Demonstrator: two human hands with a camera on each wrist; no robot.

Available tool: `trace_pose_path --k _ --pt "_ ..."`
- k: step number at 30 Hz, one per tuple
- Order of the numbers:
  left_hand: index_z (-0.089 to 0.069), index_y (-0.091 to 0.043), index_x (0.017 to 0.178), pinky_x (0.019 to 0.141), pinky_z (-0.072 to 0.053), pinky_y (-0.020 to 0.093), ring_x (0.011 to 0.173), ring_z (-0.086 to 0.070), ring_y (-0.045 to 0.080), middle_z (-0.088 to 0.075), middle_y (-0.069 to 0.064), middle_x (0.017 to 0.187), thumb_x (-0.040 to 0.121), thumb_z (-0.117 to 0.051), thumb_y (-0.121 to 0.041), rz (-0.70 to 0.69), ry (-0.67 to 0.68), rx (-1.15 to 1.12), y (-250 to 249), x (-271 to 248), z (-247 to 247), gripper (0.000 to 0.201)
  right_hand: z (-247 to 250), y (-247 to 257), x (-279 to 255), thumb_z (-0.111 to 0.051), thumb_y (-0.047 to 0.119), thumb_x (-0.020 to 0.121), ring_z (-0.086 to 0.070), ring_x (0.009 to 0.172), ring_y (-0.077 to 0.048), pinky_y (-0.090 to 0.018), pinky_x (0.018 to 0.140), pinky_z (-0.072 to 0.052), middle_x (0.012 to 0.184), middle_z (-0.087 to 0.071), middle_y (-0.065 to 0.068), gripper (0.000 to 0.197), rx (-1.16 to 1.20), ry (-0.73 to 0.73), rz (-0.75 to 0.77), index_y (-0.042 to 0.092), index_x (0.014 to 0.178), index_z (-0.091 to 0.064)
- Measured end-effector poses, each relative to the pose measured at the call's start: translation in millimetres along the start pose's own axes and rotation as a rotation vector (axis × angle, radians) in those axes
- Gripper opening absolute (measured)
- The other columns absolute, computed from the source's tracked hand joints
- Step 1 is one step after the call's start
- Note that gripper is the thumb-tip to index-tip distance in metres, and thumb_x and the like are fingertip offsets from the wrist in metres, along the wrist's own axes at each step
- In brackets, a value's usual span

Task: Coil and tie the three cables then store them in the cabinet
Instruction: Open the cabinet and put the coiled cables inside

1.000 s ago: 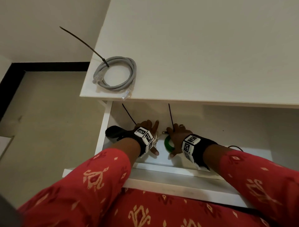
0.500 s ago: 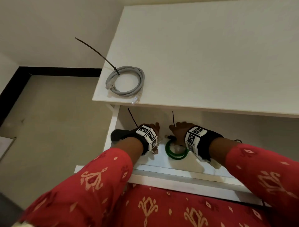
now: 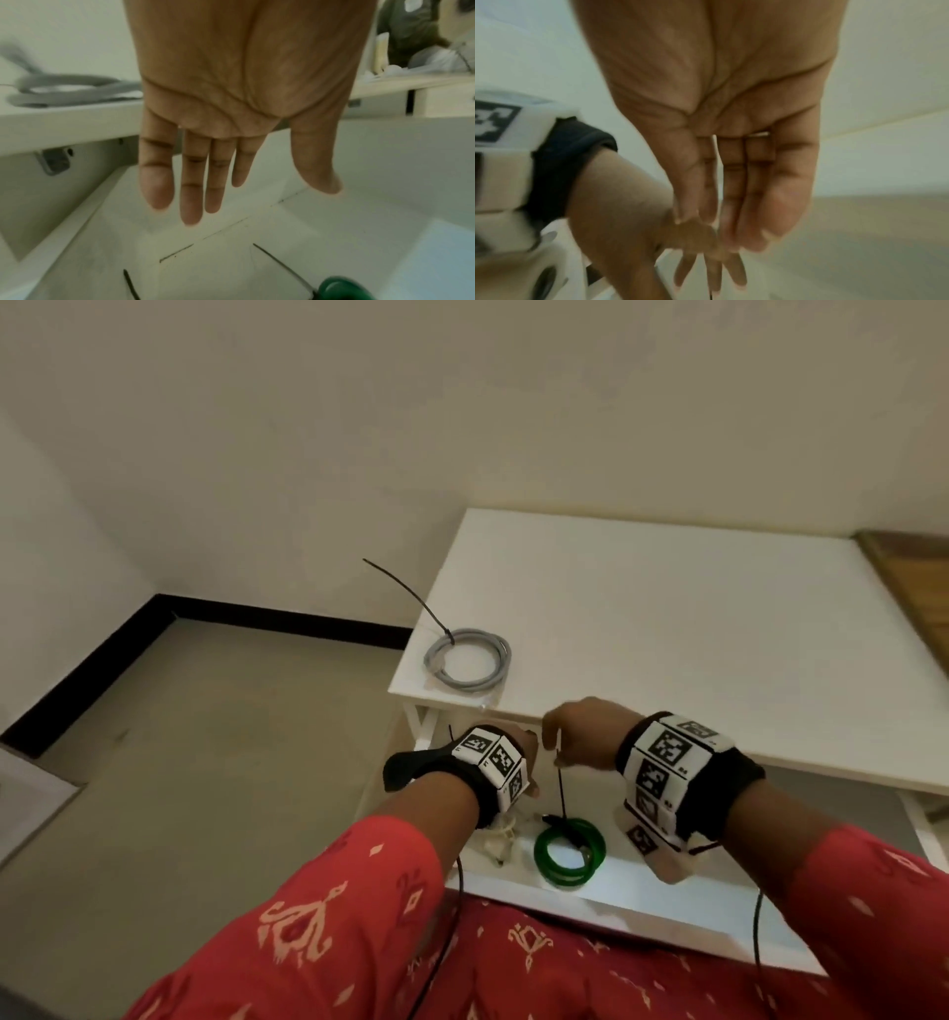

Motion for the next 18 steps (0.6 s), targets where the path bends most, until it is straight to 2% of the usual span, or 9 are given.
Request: trace_pose_path --k 3,5,7,9,12,14,18 --pt "-0.046 -0.011 0.115 0.079 -0.048 0.035 0.1 -0.059 0.029 -0.061 0.012 0.111 0.074 -0.069 -0.044 0.009 -0.006 -0.047 6 -12 5 0.058 33 13 4 -0.062 0.022 0.084 -0.057 0.105 -0.026 -0.031 0.085 -0.043 0.114 -0.064 -0.008 0.023 0.106 -0.218 0.007 0.014 0.106 -0.061" --pt "-0.044 -0.007 0.12 0.084 -0.046 0.037 0.107 -0.056 0.032 -0.058 0.016 0.119 0.08 -0.062 -0.045 0.012 -0.027 -0.05 10 -16 2 0.058 48 24 18 -0.063 0.025 0.083 -0.055 0.109 -0.027 -0.031 0.087 -0.041 0.119 -0.06 -0.01 0.031 0.146 -0.315 0.022 0.014 0.111 -0.058" --pt "-0.042 -0.004 0.123 0.086 -0.045 0.039 0.109 -0.054 0.034 -0.055 0.018 0.122 0.085 -0.056 -0.044 0.015 -0.063 -0.065 15 -22 0 0.057 54 37 35 -0.067 0.034 0.079 -0.049 0.116 -0.031 -0.035 0.094 -0.039 0.127 -0.051 -0.013 0.054 0.138 -0.303 0.039 0.017 0.126 -0.048" --pt "-0.042 -0.004 0.125 0.087 -0.044 0.039 0.109 -0.054 0.034 -0.055 0.018 0.123 0.085 -0.055 -0.044 0.033 -0.064 -0.103 20 -27 -1 0.058 52 47 50 -0.072 0.042 0.072 -0.037 0.128 -0.036 -0.042 0.105 -0.034 0.141 -0.035 -0.014 0.077 0.116 -0.226 0.041 0.024 0.138 -0.034" --pt "-0.044 -0.004 0.119 0.085 -0.044 0.039 0.109 -0.054 0.034 -0.055 0.018 0.122 0.085 -0.057 -0.044 0.06 -0.062 -0.153 27 -30 -1 0.055 47 56 66 -0.074 0.045 0.068 -0.018 0.139 -0.038 -0.045 0.112 -0.024 0.154 -0.011 -0.013 0.096 0.089 -0.177 0.035 0.027 0.144 -0.019" --pt "-0.044 -0.003 0.12 0.087 -0.043 0.04 0.11 -0.053 0.034 -0.054 0.018 0.123 0.085 -0.055 -0.044 0.071 -0.044 -0.158 29 -30 2 0.055 47 58 72 -0.075 0.045 0.068 -0.02 0.138 -0.039 -0.046 0.111 -0.026 0.153 -0.013 -0.015 0.098 0.083 -0.176 0.021 0.027 0.145 -0.016" --pt "-0.042 -0.007 0.125 0.09 -0.042 0.04 0.114 -0.052 0.032 -0.053 0.015 0.127 0.087 -0.05 -0.049 0.104 -0.016 -0.137 26 -28 1 0.057 44 56 86 -0.074 0.047 0.067 -0.034 0.129 -0.038 -0.048 0.104 -0.037 0.143 -0.031 -0.012 0.093 0.02 -0.165 0.006 0.032 0.141 -0.021"
Point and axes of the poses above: each hand's wrist, its own x-axis towards the middle knuckle, its own z-axis out of the back of the hand, y = z × x, the point moved 1 cm from there along x, towards the middle knuckle
